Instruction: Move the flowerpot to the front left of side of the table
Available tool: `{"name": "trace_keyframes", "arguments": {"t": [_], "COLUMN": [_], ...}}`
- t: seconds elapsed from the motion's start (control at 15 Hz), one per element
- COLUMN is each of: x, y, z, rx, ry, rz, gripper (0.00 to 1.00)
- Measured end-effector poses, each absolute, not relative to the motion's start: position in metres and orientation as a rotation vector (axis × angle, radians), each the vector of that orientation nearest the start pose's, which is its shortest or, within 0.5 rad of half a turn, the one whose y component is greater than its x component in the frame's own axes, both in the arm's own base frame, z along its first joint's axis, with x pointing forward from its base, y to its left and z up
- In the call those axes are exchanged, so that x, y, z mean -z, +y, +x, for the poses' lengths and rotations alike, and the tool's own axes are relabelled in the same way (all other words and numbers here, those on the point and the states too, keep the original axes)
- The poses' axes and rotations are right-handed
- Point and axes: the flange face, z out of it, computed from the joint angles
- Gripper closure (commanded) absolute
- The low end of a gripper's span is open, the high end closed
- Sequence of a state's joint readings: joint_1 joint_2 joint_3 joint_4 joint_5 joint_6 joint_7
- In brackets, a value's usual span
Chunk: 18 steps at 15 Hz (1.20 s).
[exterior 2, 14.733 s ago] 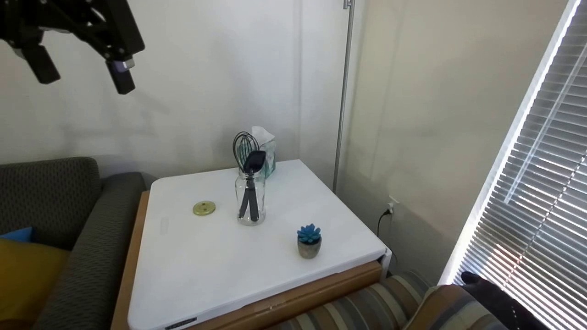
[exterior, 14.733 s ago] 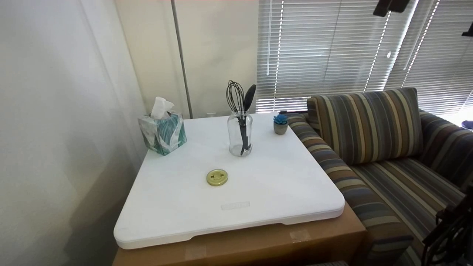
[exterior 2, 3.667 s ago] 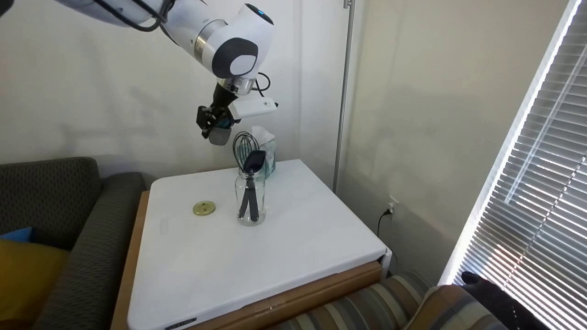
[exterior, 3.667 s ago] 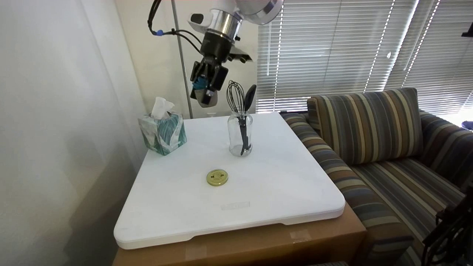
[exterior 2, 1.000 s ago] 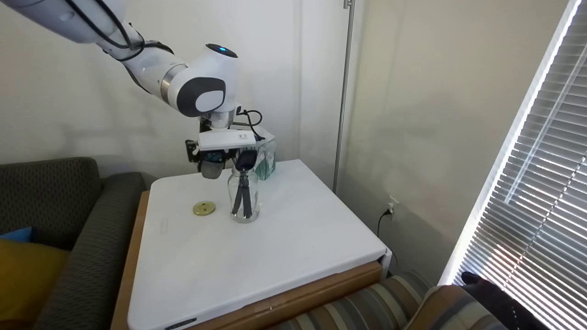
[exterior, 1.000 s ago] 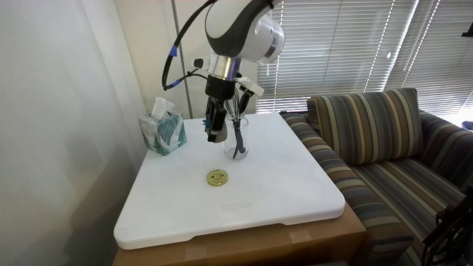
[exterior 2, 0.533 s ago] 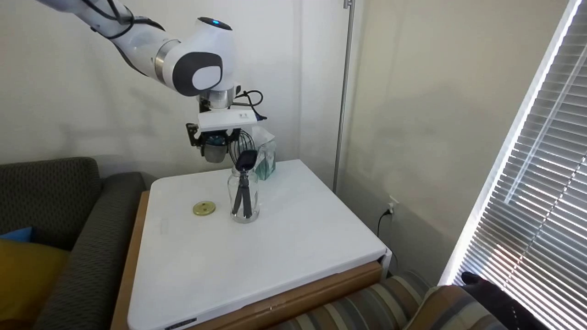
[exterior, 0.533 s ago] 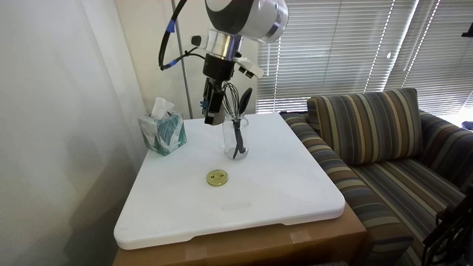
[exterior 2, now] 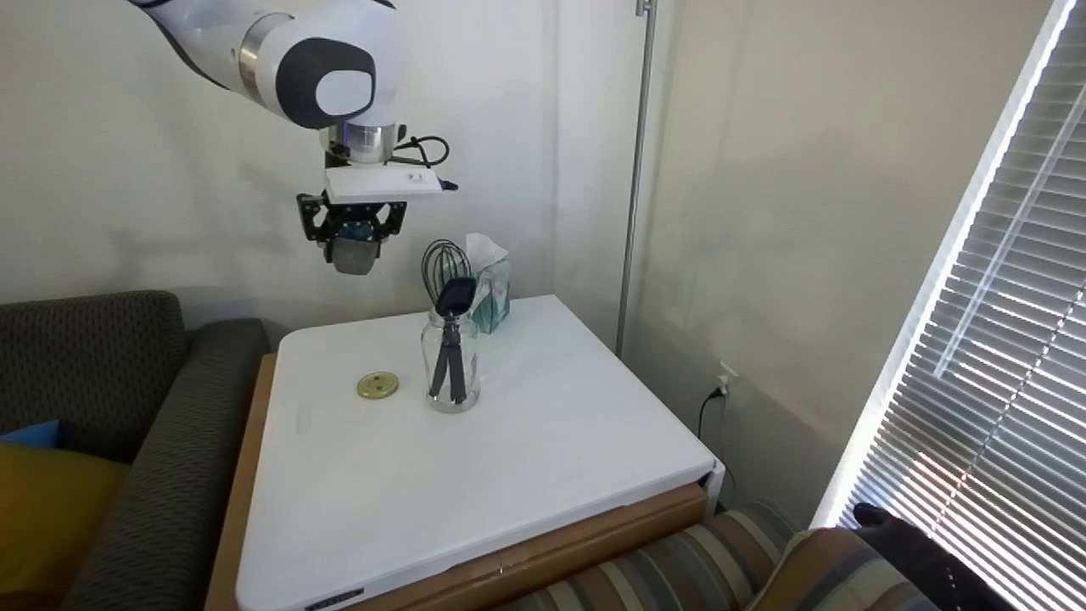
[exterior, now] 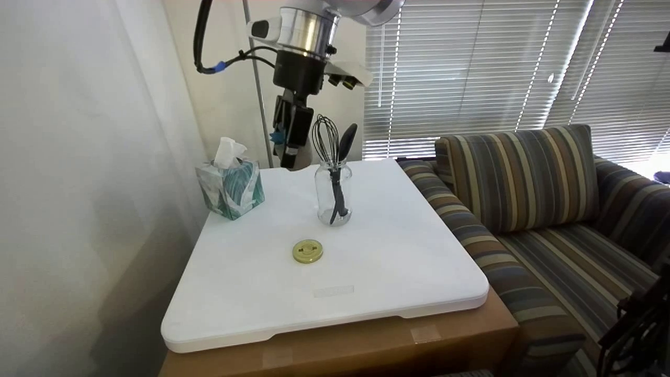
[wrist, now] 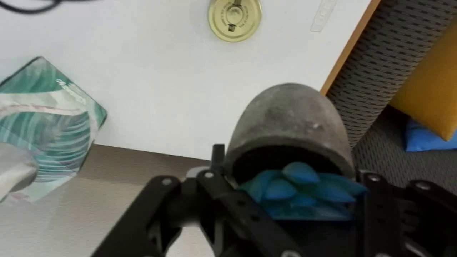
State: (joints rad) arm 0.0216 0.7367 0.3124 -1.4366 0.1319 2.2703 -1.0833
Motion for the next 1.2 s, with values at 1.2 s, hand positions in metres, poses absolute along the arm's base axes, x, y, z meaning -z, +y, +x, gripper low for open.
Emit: {"name": "trace_keyframes", "arguments": {"t": [1.2], "x": [-0.143], "y": [0.238], "z": [0.656], "rx": [-0.098], "ry": [-1.621], "rz": [-2.174], "gripper": [0.57]}}
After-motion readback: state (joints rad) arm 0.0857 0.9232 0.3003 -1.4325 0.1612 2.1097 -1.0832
